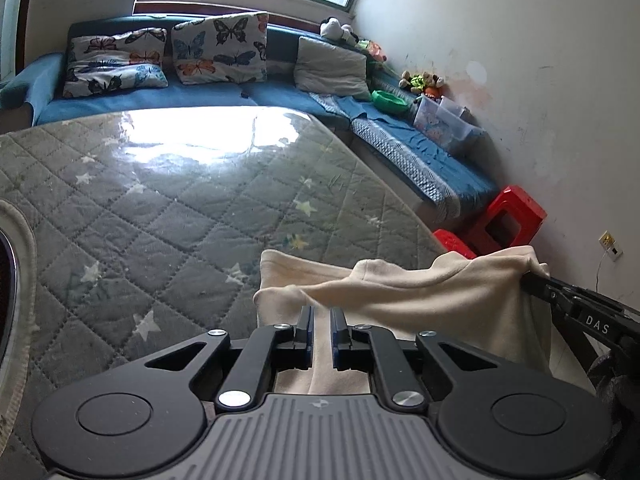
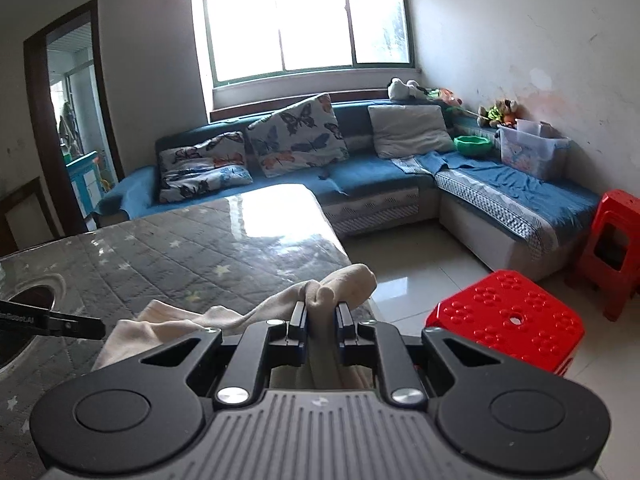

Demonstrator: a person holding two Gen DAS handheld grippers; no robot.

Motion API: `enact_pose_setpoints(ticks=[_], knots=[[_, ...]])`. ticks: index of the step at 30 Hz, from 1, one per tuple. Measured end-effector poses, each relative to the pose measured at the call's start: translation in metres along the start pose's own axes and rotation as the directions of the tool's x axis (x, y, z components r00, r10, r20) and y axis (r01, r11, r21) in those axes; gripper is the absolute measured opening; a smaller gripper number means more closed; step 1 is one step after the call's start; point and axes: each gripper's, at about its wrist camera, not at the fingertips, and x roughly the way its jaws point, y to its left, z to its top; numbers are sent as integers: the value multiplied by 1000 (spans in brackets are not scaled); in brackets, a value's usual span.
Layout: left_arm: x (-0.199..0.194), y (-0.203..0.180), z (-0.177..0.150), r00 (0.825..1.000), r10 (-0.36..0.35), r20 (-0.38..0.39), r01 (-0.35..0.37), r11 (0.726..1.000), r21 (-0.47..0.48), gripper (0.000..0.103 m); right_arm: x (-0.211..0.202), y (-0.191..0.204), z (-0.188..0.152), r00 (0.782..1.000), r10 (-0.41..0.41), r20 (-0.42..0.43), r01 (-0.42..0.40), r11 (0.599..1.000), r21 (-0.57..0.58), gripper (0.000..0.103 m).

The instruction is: Fold clothes

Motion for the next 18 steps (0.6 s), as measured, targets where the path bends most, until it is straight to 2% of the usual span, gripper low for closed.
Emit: enact_pose_setpoints(ticks=[9, 12, 13, 14, 15, 16, 17, 18], knots=[[4, -1, -4, 1000, 16, -22, -16, 1000, 4, 13, 19, -9, -2, 997, -70, -31, 70, 997, 10, 13], [5, -2, -6, 999, 20, -29, -20, 1000, 7, 19, 22, -9, -4, 995, -89, -43, 89, 996, -1, 20], [6, -2, -7, 999, 25, -32, -24, 1000, 9, 27, 21, -9, -5, 995, -89, -42, 89, 996, -1, 20], [7, -2, -8, 999, 31, -33, -31, 999, 12, 37, 20, -9, -6, 995, -88, -42, 88, 996, -2, 23], [6, -3, -9, 999, 36, -31, -35, 999, 16, 40, 19, -8, -6, 995, -85, -43, 85, 996, -6, 27], [6, -4, -10, 999, 40, -28, -39, 999, 22, 42, 18, -7, -7, 996, -82, -44, 82, 997, -9, 38], [5, -5, -12, 999, 43, -26, -42, 999, 27, 44, 17, -6, -8, 996, -79, -46, 79, 997, -12, 44], [4, -5, -13, 999, 45, -24, -44, 998, 33, 46, 16, -4, -10, 996, -73, -48, 72, 997, -12, 45]])
